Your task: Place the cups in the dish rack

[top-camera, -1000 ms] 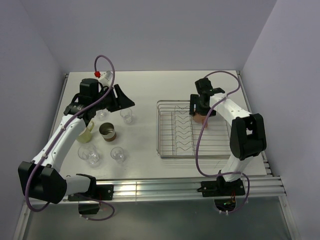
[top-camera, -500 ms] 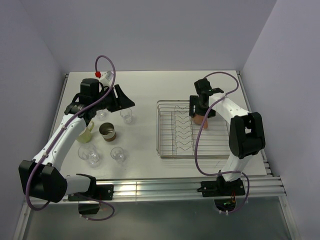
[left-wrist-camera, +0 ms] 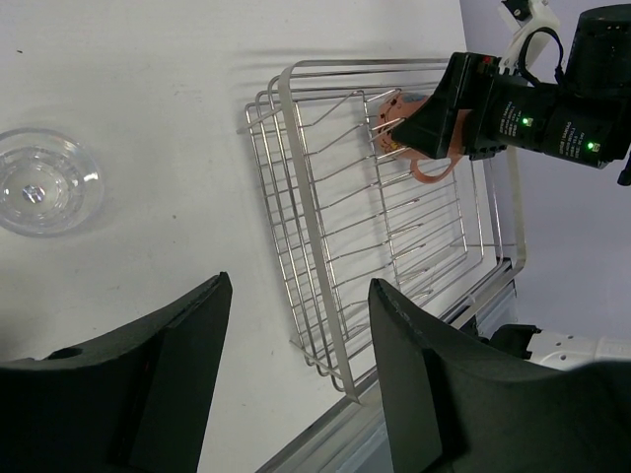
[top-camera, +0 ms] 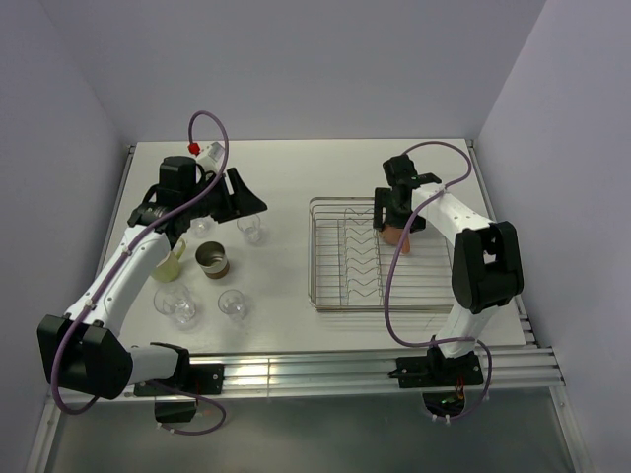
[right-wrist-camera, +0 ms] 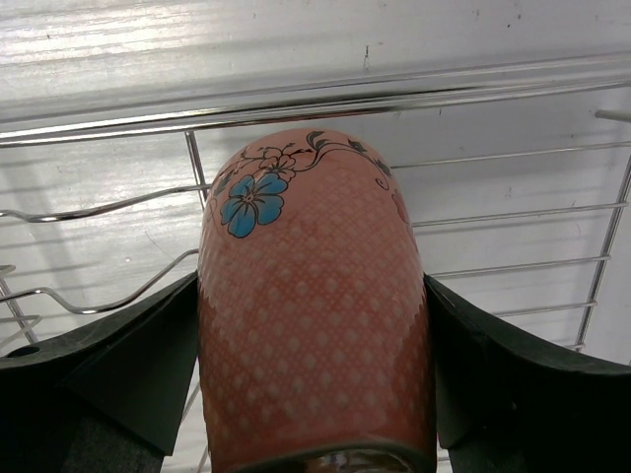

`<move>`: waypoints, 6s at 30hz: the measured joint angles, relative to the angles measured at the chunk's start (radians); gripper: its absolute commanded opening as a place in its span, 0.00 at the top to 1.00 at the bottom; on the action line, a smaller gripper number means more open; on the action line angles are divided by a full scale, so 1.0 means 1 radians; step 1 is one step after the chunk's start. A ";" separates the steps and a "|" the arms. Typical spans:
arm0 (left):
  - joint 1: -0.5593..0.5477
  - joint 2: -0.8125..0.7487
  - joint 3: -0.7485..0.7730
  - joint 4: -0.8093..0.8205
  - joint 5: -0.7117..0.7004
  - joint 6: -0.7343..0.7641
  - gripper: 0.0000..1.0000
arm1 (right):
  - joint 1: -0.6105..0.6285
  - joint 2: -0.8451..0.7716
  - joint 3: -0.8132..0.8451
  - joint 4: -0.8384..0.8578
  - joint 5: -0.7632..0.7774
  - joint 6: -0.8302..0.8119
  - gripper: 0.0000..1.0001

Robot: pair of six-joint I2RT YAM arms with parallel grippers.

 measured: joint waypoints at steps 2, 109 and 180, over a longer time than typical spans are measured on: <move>0.000 0.000 -0.002 0.000 0.000 0.001 0.35 | 0.000 -0.002 0.000 0.000 0.003 0.000 0.18; 0.000 0.022 -0.004 -0.015 -0.008 0.018 0.33 | -0.015 0.065 0.048 -0.026 0.002 -0.019 0.02; -0.047 0.166 -0.182 -0.231 -0.670 0.034 0.46 | -0.013 -0.398 0.016 -0.042 -0.033 0.012 0.09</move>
